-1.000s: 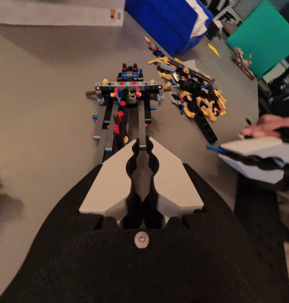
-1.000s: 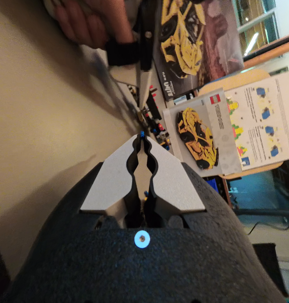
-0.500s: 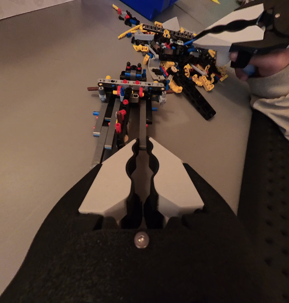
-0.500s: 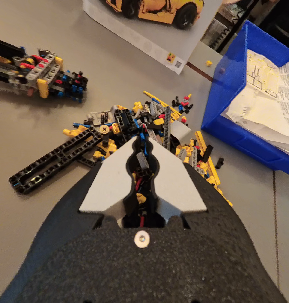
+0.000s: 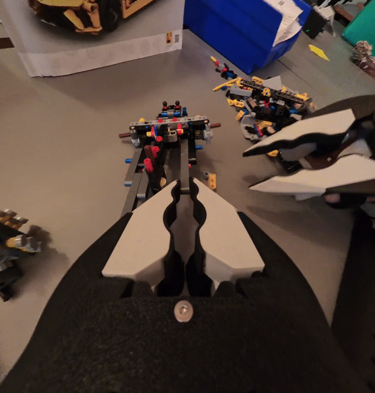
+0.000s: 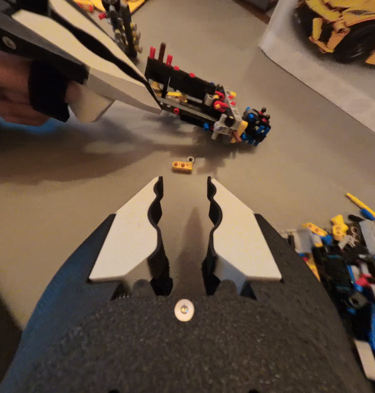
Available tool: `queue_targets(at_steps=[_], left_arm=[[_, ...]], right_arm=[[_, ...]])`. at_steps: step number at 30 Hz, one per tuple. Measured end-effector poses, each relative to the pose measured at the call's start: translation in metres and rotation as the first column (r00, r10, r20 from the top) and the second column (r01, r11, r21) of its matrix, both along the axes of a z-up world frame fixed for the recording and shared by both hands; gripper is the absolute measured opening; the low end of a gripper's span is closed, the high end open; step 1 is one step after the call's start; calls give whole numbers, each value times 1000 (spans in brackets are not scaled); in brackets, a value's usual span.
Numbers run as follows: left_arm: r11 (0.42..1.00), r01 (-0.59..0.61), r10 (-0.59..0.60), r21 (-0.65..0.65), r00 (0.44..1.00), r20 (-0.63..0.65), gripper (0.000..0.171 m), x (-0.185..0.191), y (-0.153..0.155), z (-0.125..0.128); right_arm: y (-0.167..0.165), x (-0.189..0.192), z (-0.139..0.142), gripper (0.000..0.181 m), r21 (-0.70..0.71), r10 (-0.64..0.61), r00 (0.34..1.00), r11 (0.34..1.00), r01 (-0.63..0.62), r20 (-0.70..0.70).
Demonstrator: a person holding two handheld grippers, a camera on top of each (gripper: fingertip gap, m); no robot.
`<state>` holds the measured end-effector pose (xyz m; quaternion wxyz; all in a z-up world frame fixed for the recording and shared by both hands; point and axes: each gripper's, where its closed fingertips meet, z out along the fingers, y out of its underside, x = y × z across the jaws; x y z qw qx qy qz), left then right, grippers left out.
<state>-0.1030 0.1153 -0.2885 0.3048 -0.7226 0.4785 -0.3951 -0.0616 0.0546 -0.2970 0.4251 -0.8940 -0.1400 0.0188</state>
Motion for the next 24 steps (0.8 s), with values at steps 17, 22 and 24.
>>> queue_targets(at_steps=[17,22,24], left_arm=[[951,5,2,-310,1000,23,37,-24,9,12],[852,304,-224,-427,948,228,21,-16,-36,43],[832,347,-250,-433,931,266,15,-16,-41,49]], right_arm=[[23,-43,8,22,179,213,934,946,-271,288],[15,-60,52,22,385,203,890,846,-369,408],[12,-60,60,22,421,211,896,824,-378,391]])
